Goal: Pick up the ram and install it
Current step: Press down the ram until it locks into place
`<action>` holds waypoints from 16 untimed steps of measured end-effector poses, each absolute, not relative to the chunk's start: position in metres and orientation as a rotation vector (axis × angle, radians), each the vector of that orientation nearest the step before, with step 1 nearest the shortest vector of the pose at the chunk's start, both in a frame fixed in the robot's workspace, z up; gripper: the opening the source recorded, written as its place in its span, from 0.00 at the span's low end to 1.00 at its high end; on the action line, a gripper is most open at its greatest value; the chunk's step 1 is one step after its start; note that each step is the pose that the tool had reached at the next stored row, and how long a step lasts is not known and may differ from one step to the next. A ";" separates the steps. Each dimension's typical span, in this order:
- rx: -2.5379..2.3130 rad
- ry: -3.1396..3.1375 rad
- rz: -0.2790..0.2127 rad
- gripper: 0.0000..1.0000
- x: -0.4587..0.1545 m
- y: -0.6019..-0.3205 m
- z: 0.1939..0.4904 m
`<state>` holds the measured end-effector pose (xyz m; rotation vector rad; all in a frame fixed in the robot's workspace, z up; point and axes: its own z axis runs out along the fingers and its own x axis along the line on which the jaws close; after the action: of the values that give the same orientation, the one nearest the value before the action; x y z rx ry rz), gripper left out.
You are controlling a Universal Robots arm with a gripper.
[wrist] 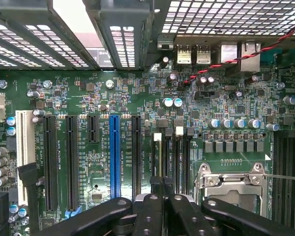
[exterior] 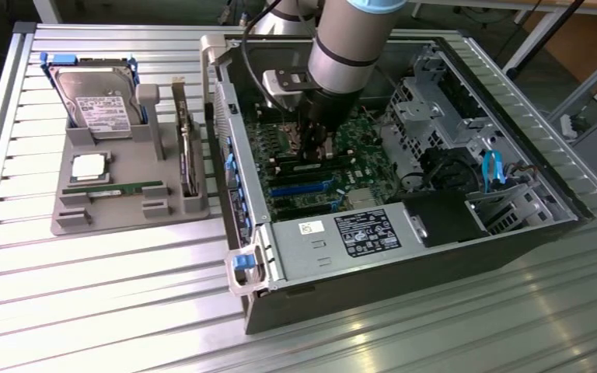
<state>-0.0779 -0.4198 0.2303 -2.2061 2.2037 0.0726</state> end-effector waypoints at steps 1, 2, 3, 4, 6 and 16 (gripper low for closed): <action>-2.206 2.203 0.073 0.09 -0.078 -0.420 0.236; -2.206 2.204 0.072 0.09 -0.078 -0.420 0.240; -2.206 2.204 0.073 0.09 -0.077 -0.420 0.245; -2.207 2.204 0.073 0.09 -0.077 -0.420 0.251; -2.206 2.204 0.072 0.09 -0.077 -0.420 0.267; -2.206 2.204 0.073 0.09 -0.074 -0.420 0.351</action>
<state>-0.0741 -0.4199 0.3508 -2.2064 2.2040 0.0725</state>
